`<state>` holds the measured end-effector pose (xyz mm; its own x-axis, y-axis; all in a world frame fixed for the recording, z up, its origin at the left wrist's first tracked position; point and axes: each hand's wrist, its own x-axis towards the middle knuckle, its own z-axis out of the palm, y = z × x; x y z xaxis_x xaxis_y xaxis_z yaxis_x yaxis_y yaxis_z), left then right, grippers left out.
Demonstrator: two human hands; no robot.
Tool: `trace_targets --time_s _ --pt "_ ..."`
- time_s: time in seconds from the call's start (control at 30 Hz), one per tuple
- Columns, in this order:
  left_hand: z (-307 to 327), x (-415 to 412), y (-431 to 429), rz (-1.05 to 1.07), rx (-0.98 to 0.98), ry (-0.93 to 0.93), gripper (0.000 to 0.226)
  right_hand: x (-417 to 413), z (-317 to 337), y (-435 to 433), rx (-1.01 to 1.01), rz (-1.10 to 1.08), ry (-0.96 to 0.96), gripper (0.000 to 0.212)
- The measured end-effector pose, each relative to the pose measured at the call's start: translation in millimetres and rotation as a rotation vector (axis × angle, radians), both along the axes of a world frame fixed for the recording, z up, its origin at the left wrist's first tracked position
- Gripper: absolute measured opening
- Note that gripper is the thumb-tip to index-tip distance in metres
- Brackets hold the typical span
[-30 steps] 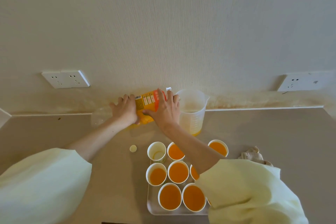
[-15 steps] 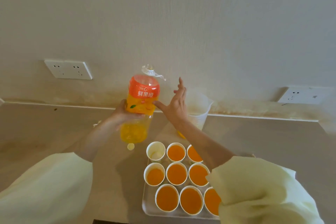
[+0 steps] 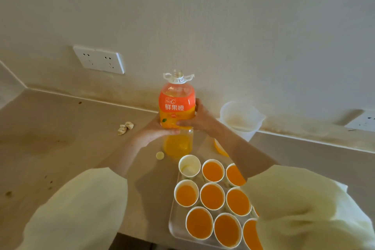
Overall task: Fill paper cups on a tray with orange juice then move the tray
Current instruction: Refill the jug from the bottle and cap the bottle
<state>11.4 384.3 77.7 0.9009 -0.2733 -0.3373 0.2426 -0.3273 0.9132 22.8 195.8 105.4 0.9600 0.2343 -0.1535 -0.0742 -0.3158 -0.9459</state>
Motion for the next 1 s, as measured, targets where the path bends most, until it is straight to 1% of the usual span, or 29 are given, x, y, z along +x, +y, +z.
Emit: trace_targets --time_s 0.07,0.1,0.13,0.17,0.2,0.23,0.27,0.37,0.43,0.5,0.57,0.67,0.77,0.87,1.0 --pt "-20 0 14 0.002 0.057 0.025 0.114 3 -7 4 0.011 -0.039 -0.019 0.095" --pt "-30 -3 20 0.022 0.156 0.032 0.119 5 -11 5 0.027 -0.06 -0.029 0.096" --pt "-44 -6 27 0.042 0.304 0.025 0.118 7 -14 6 0.035 -0.072 -0.037 0.097" --pt "-57 -10 32 0.046 0.465 -0.002 0.108 10 -17 7 0.028 -0.077 -0.044 0.1" --pt "-69 -15 34 0.035 0.593 -0.05 0.092 12 -20 8 0.012 -0.074 -0.052 0.102" --pt "-80 -20 35 0.013 0.679 -0.087 0.077 15 -23 8 -0.005 -0.07 -0.061 0.103" --pt "-87 -24 32 -0.023 0.739 -0.11 0.066 17 -25 9 -0.016 -0.069 -0.069 0.105" --pt "-105 -31 23 -0.149 0.915 -0.135 0.055 20 -29 10 0.001 -0.075 -0.079 0.107" --pt "-111 -37 15 -0.184 0.996 -0.184 0.048 23 -32 8 0.023 -0.091 -0.071 0.106" --pt "-116 -42 11 -0.168 0.997 -0.237 0.044 23 -35 6 0.039 -0.107 -0.066 0.106" --pt "-123 -44 11 -0.125 0.944 -0.284 0.045 23 -38 4 0.036 -0.117 -0.068 0.104" --pt "-129 -47 8 -0.085 0.89 -0.291 0.04 21 -42 2 0.034 -0.121 -0.059 0.102" --pt "-129 -49 1 -0.097 0.942 -0.332 0.043 21 -46 3 0.043 -0.121 -0.07 0.102" --pt "-118 -43 0 -0.021 0.876 -0.349 0.043 23 -48 2 0.057 -0.133 -0.063 0.102" --pt "-85 -22 8 0.127 0.754 -0.406 0.024 25 -50 -2 0.132 -0.167 -0.025 0.099"
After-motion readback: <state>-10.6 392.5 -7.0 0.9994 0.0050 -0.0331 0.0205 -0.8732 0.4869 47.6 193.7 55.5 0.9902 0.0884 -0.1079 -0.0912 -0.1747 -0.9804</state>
